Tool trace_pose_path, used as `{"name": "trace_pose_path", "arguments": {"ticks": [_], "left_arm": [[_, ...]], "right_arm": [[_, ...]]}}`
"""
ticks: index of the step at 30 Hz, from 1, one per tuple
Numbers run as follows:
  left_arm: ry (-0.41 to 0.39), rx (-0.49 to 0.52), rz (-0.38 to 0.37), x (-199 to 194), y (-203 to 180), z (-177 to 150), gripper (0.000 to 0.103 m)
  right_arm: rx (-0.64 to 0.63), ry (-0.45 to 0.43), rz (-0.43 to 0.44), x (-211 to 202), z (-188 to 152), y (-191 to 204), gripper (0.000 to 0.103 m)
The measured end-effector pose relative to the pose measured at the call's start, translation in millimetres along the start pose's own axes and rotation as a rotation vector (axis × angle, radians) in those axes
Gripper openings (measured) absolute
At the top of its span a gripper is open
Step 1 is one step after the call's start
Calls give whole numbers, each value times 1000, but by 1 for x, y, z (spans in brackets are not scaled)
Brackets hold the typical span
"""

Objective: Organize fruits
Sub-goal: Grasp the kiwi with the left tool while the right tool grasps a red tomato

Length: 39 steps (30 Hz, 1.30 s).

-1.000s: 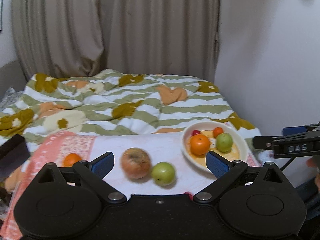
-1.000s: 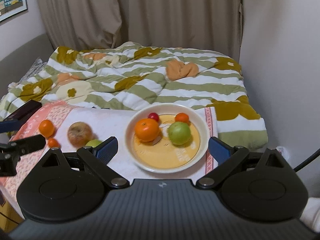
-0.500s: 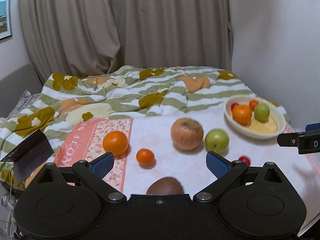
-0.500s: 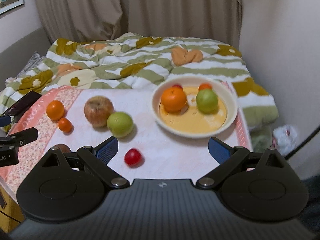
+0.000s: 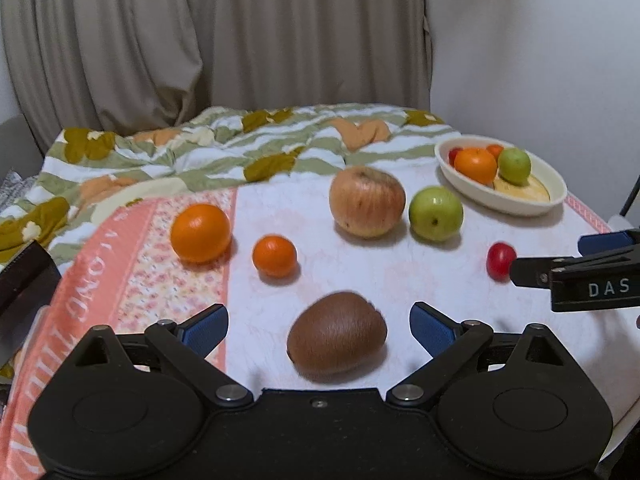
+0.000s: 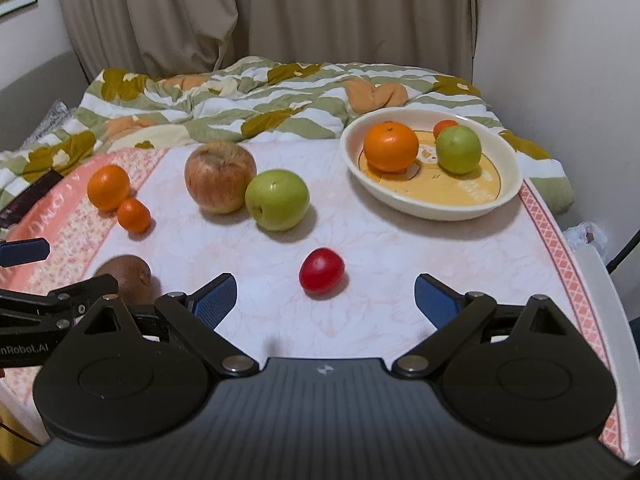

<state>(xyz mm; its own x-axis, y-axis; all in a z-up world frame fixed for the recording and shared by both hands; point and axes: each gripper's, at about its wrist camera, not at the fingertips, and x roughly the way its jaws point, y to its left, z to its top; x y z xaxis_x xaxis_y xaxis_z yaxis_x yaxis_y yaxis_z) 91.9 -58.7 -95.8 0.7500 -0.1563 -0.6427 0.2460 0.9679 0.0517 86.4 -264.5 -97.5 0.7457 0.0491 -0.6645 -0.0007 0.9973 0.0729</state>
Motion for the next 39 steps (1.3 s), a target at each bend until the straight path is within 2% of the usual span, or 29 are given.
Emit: {"name": "trace_pose_path", "arguments": {"ticks": [4,11,14,15,18,24,31,32,34,35,39], "left_arm": [[22,-12,-26,10,4,-4,92],[52,-32,-56,21,6,-2,88],[68,-39,-65,26,5,-1,78],[78,-43,-67,28,5,-1,73],[104,-70,-88,32,7,0,69],[104,-59,-81,31,5,0,69],[115,-67,-85,30,9,1,68],[117,-70,-84,30,9,1,68],[119,-74,-82,29,10,1,68],[121,-76,-80,29,10,1,68],[128,-97,-78,27,14,0,68]], "right_arm": [[-10,11,-10,14,-4,7,103],[0,22,-34,32,-4,7,103],[-2,30,-34,38,-3,7,103],[-2,32,-35,39,-2,6,100],[-4,35,-39,44,0,7,96],[14,83,-28,54,3,3,76],[1,97,-29,58,6,4,76],[-7,101,-30,59,7,4,73],[-26,101,-28,59,8,7,59],[-32,101,-31,58,9,8,49],[-30,102,-32,58,11,9,47]]}}
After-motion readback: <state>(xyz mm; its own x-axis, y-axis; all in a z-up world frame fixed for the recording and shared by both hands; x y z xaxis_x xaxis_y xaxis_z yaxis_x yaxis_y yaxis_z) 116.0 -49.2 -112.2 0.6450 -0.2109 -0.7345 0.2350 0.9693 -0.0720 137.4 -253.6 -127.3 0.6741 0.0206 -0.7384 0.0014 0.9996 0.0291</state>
